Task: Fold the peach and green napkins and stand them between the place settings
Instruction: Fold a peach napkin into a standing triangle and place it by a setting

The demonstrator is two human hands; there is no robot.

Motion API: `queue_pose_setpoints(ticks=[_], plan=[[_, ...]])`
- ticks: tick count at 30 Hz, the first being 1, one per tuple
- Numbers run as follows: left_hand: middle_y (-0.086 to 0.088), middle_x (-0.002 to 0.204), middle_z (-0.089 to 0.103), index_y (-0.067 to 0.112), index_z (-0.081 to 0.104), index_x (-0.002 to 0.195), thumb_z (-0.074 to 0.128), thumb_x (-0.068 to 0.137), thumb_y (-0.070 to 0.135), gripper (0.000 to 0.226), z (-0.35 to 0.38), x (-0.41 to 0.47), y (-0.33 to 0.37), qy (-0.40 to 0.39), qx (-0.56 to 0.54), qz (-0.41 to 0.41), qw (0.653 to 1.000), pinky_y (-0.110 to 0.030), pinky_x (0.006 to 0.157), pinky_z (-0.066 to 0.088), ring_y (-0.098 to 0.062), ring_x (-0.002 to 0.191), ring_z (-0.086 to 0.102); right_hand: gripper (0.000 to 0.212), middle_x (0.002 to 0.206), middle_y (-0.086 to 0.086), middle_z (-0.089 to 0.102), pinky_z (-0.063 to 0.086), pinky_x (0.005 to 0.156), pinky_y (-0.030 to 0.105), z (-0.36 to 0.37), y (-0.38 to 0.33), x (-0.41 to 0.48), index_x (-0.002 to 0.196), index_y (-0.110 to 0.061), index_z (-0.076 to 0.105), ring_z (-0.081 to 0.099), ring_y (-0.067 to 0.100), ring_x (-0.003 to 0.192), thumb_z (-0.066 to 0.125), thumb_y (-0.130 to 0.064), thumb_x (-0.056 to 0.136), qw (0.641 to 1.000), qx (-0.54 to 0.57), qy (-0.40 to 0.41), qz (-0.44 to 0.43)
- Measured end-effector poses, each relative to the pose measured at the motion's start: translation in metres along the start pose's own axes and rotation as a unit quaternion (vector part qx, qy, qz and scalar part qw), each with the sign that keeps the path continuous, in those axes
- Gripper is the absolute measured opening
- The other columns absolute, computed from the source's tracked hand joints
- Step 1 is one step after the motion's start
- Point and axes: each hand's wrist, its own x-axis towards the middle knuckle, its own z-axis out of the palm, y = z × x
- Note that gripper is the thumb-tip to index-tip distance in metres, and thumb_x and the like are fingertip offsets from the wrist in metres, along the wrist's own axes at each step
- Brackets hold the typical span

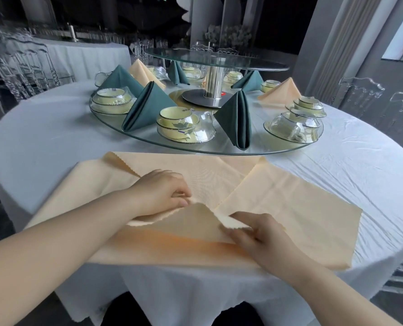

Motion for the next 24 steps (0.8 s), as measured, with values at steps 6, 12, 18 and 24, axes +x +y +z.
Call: queue_pose_setpoints(ticks=[6, 12, 18, 24], plan=[[0.006, 0.104, 0.065, 0.019, 0.067, 0.103, 0.049, 0.091, 0.019, 0.022, -0.011, 0.026, -0.009, 0.018, -0.016, -0.005, 1.0, -0.02, 0.09, 0.033, -0.015, 0.104, 0.053, 0.038, 0.045, -0.01, 0.036, 0.025, 0.045, 0.012, -0.006, 0.006, 0.025, 0.052, -0.023, 0.043, 0.031, 0.005, 0.045, 0.061, -0.021, 0.086, 0.996, 0.056, 0.054, 0.035], [0.002, 0.09, 0.058, 0.013, 0.066, 0.103, 0.054, 0.091, 0.013, 0.017, -0.064, 0.07, -0.032, 0.181, -0.243, -0.099, 0.948, -0.019, 0.07, 0.036, -0.012, 0.089, 0.051, 0.018, 0.047, -0.015, 0.051, 0.033, 0.049, 0.01, -0.032, 0.009, 0.095, 0.066, -0.013, 0.058, 0.044, 0.0, 0.051, 0.065, -0.015, 0.082, 0.989, 0.024, 0.123, 0.074], [0.0, 0.089, 0.057, 0.012, 0.051, 0.124, 0.05, 0.092, 0.011, 0.032, -0.077, 0.115, -0.063, 0.213, -0.27, -0.137, 0.929, -0.019, 0.076, 0.033, -0.016, 0.087, 0.051, 0.026, 0.113, 0.008, 0.058, 0.034, 0.089, 0.027, -0.046, 0.028, 0.198, 0.09, 0.0, 0.066, 0.045, 0.029, 0.111, 0.06, -0.025, 0.086, 0.985, -0.105, 0.12, 0.065], [-0.004, 0.102, 0.057, 0.011, 0.054, 0.121, 0.041, 0.097, 0.01, 0.028, -0.083, 0.144, -0.084, 0.234, -0.261, -0.156, 0.924, -0.013, 0.067, 0.028, -0.017, 0.1, 0.051, 0.011, 0.084, 0.003, 0.059, 0.041, 0.067, 0.026, -0.044, 0.045, 0.257, 0.076, -0.018, 0.063, 0.053, 0.022, 0.083, 0.061, -0.026, 0.083, 0.98, -0.011, 0.103, 0.169]])
